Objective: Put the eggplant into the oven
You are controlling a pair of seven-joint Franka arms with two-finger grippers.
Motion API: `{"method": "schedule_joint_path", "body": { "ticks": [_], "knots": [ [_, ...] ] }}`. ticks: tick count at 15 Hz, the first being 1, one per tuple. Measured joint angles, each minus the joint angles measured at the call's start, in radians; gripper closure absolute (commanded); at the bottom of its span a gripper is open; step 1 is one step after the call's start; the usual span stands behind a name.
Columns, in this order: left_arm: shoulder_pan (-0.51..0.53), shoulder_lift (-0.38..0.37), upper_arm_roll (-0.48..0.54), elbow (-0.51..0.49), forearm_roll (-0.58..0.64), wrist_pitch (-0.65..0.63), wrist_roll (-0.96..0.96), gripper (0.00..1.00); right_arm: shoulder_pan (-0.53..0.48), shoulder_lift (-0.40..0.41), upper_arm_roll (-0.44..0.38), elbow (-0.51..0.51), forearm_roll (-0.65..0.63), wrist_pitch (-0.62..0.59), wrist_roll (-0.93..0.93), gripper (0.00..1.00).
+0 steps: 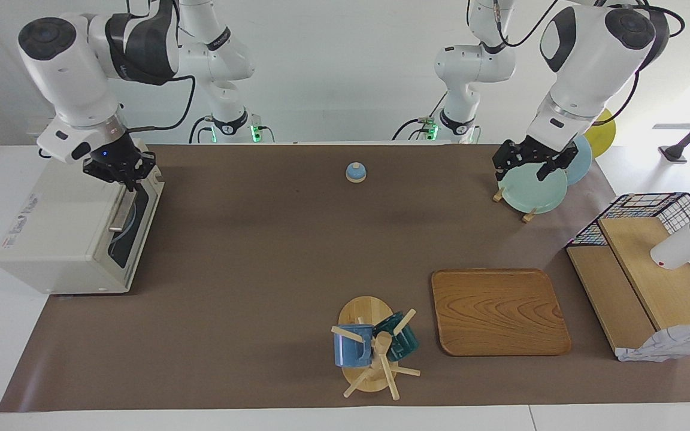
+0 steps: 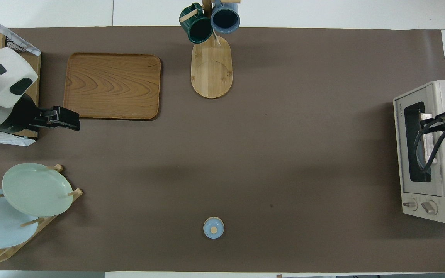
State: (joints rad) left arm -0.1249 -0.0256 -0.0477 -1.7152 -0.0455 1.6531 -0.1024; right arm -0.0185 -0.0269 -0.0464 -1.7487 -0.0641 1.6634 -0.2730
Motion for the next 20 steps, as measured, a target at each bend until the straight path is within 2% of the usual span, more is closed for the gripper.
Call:
{"method": "schedule_joint_path", "body": {
  "ticks": [2, 3, 4, 5, 10, 14, 20],
  "knots": [
    [0.0, 0.0, 0.0, 0.0, 0.0, 0.0, 0.0, 0.0, 0.001, 0.005, 0.001, 0.018, 0.032, -0.011, 0.009, 0.78],
    [0.0, 0.0, 0.0, 0.0, 0.0, 0.0, 0.0, 0.0, 0.004, 0.01, 0.001, 0.023, 0.038, -0.011, 0.011, 0.62],
    [0.0, 0.0, 0.0, 0.0, 0.0, 0.0, 0.0, 0.0, 0.007, 0.014, 0.003, 0.024, 0.039, -0.011, 0.013, 0.25],
    [0.0, 0.0, 0.0, 0.0, 0.0, 0.0, 0.0, 0.0, 0.012, 0.017, 0.004, 0.024, 0.039, -0.011, 0.016, 0.0],
    [0.0, 0.0, 0.0, 0.0, 0.0, 0.0, 0.0, 0.0, 0.031, 0.023, 0.009, 0.028, 0.036, -0.018, 0.056, 0.0],
    [0.0, 0.0, 0.0, 0.0, 0.0, 0.0, 0.0, 0.0, 0.062, 0.025, 0.005, 0.079, -0.009, -0.048, 0.102, 0.0],
    [0.0, 0.0, 0.0, 0.0, 0.0, 0.0, 0.0, 0.0, 0.063, 0.027, -0.006, 0.076, -0.009, -0.061, 0.106, 0.0]
  ]
}}
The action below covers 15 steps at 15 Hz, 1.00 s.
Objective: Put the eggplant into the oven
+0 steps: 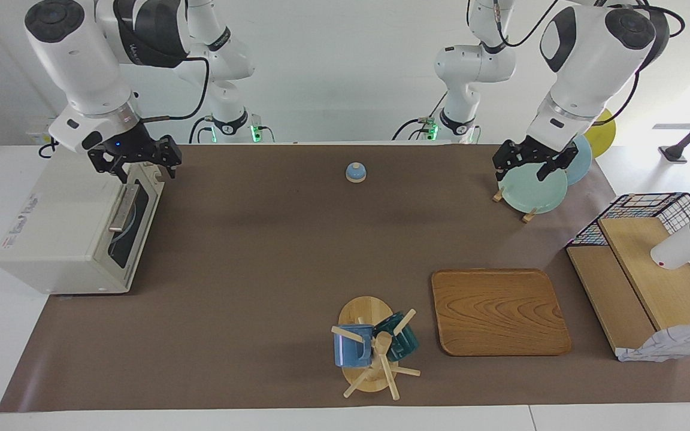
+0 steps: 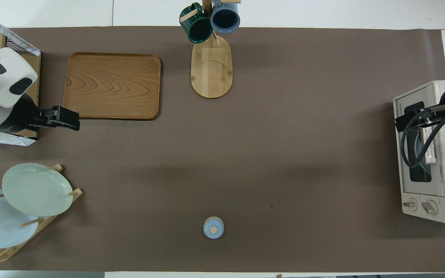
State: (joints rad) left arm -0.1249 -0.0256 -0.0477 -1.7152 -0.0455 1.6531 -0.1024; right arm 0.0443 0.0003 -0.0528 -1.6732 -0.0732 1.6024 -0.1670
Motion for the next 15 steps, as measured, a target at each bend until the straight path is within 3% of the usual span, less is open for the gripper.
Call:
{"method": "schedule_joint_path", "body": {
  "ticks": [15],
  "knots": [
    [0.0, 0.0, 0.0, 0.0, 0.0, 0.0, 0.0, 0.0, -0.051, 0.0, -0.011, 0.007, 0.054, 0.005, 0.01, 0.0]
  ]
}}
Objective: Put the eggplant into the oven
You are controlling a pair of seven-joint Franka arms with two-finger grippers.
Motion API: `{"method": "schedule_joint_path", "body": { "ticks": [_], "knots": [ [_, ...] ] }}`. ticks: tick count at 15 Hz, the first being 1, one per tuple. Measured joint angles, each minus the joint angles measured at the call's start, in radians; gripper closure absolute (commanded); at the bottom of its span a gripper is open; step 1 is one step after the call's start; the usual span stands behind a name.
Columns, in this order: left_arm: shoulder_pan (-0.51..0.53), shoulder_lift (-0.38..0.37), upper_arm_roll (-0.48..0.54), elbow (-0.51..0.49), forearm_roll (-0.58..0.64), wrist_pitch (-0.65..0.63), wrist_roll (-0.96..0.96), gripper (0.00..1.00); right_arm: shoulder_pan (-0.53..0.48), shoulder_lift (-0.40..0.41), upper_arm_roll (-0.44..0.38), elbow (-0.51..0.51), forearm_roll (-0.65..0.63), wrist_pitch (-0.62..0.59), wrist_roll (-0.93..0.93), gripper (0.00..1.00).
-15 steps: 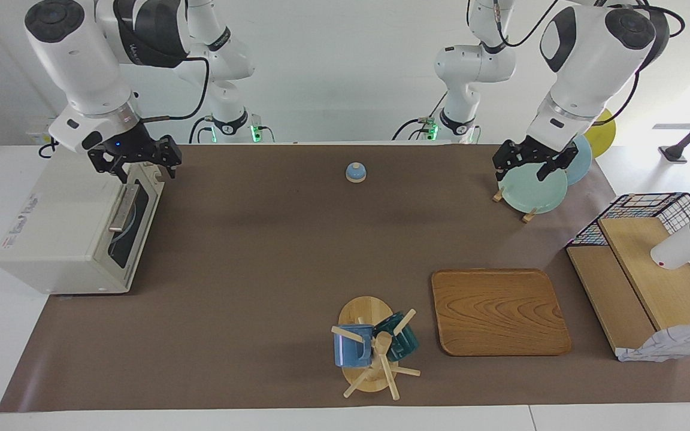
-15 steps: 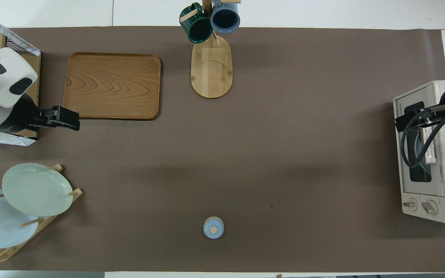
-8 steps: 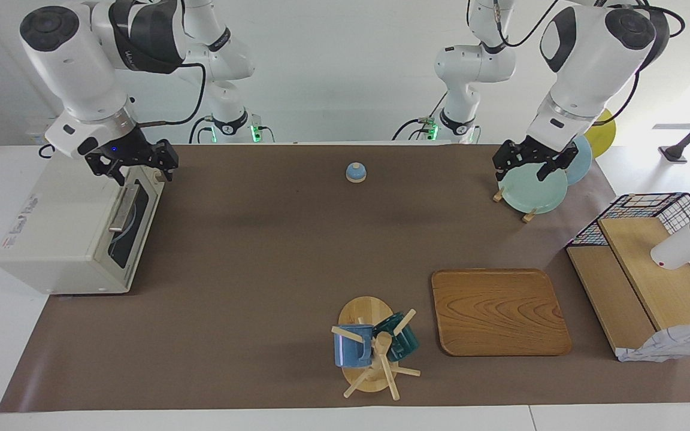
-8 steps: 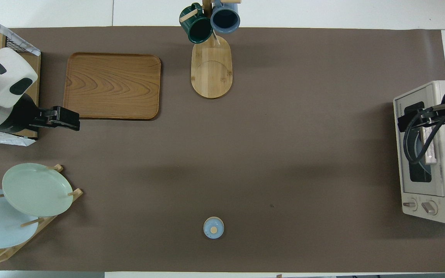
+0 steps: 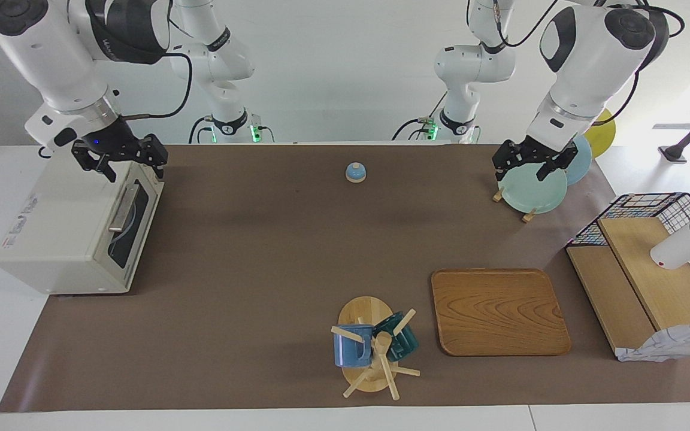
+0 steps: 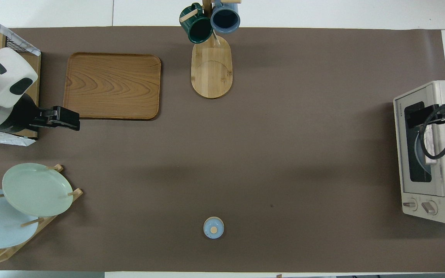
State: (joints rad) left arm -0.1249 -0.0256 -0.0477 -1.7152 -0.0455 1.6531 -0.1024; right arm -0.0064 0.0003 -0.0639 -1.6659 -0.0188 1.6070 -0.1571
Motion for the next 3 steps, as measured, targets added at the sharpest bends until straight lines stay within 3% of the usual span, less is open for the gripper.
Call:
{"method": "schedule_joint_path", "body": {
  "ticks": [3],
  "knots": [
    [0.0, 0.0, 0.0, 0.0, 0.0, 0.0, 0.0, 0.0, 0.01, -0.006, 0.012, -0.017, 0.0, 0.001, 0.0, 0.0]
  ]
}}
